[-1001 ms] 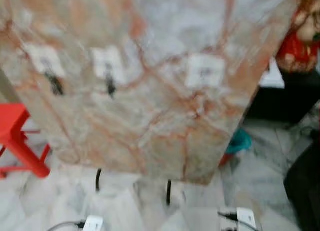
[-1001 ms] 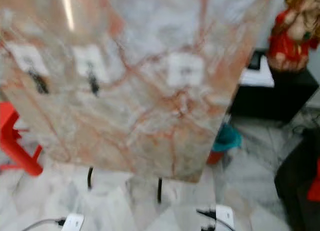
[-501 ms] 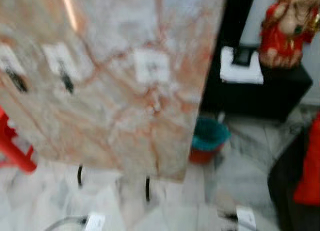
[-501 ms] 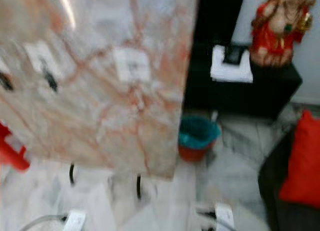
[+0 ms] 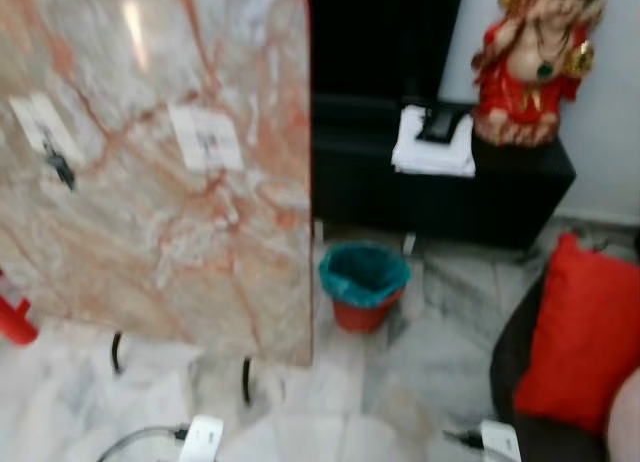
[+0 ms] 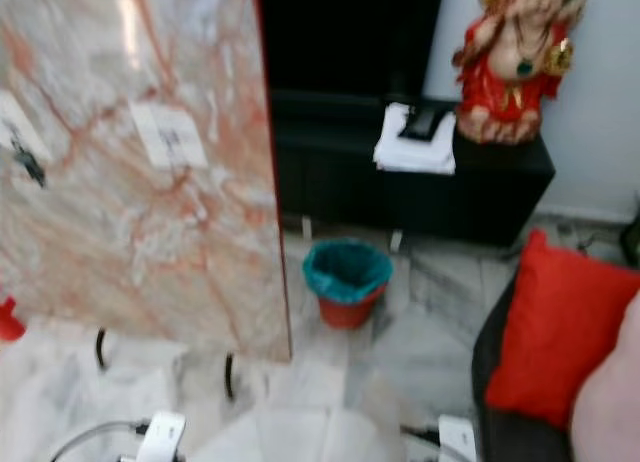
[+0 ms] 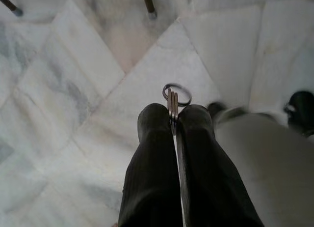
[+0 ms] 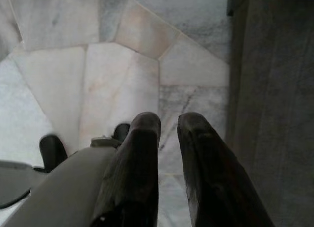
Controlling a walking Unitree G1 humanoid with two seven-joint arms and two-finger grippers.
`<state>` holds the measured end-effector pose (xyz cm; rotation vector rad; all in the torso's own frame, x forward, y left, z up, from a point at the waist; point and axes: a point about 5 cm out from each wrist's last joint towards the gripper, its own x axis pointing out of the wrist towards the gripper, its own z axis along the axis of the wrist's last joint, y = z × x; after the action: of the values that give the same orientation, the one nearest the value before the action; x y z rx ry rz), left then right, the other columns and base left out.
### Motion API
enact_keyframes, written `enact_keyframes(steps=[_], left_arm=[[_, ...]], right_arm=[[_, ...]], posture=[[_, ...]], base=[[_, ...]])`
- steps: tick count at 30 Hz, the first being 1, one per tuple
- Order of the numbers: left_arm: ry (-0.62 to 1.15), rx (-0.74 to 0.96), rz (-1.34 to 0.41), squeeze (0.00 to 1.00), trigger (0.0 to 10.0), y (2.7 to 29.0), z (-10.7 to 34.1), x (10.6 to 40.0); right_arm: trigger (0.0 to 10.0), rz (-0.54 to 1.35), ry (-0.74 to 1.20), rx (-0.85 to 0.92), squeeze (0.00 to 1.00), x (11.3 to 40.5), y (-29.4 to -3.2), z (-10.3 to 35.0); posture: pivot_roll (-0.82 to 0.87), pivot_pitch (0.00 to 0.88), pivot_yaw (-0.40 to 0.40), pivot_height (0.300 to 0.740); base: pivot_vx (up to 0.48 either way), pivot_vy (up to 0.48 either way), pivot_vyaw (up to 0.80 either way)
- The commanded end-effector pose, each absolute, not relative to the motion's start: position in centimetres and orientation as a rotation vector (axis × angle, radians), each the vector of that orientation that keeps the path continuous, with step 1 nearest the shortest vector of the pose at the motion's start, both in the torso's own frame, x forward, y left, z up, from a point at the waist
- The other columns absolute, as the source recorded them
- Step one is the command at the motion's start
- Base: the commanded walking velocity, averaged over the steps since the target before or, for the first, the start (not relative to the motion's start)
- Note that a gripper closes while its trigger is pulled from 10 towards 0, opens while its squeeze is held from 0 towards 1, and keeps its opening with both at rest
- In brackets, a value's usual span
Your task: Hang keys on a hook
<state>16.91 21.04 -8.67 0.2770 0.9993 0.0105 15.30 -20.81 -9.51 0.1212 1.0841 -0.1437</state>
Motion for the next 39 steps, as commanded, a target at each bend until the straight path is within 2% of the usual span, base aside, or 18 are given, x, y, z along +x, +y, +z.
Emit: enact_keyframes(steps=[1,6,10,13,19,20,28,39], left_arm=[[0.972,0.294,0.037,0.0,10.0,21.5,-8.3,17.5],[0.816,0.226,0.113,0.0,10.0,21.8,-6.3,20.9],[0.708,0.253,0.124,0.0,10.0,21.9,-4.8,22.9],[0.521,0.299,0.171,0.0,10.0,22.0,-2.1,25.8],[0.333,0.313,0.206,0.0,10.0,21.9,0.7,27.9],[0.259,0.313,0.213,0.0,10.0,21.7,1.7,28.3],[-0.061,0.258,0.183,0.0,10.0,20.5,5.9,28.7],[-0.209,0.239,0.196,0.0,10.0,19.9,8.6,28.0]], right_arm=[[10.0,-0.128,1.087,0.121,0.0,15.3,-20.4,-9.6],[10.0,-0.103,1.083,0.091,0.0,15.5,-20.2,-9.5],[10.0,-0.1,1.081,0.077,0.0,15.6,-20.1,-9.5],[10.0,-0.099,1.083,0.086,0.0,15.5,-19.9,-9.6],[10.0,-0.097,1.087,0.107,0.0,15.3,-19.7,-9.7],[10.0,-0.093,1.087,0.106,0.0,15.3,-19.6,-9.7],[10.0,-0.077,1.085,0.108,0.0,15.6,-19.0,-9.7],[10.0,-0.053,1.078,0.094,0.0,15.9,-18.1,-9.7]], posture=[[-0.05,0.0,-0.021,0.74],[-0.06,0.001,-0.016,0.74],[-0.06,0.003,-0.015,0.74],[-0.06,0.005,-0.016,0.74],[-0.05,0.015,-0.016,0.74],[-0.05,0.019,-0.016,0.74],[-0.05,0.034,-0.02,0.74],[-0.06,0.044,-0.031,0.74]], base=[[0.0,0.0,0.0],[0.0,0.0,0.0],[0.0,0.0,0.5],[0.0,0.0,0.73],[0.0,0.0,0.1],[0.0,0.0,0.0],[0.0,0.0,0.0],[0.0,0.0,0.0]])
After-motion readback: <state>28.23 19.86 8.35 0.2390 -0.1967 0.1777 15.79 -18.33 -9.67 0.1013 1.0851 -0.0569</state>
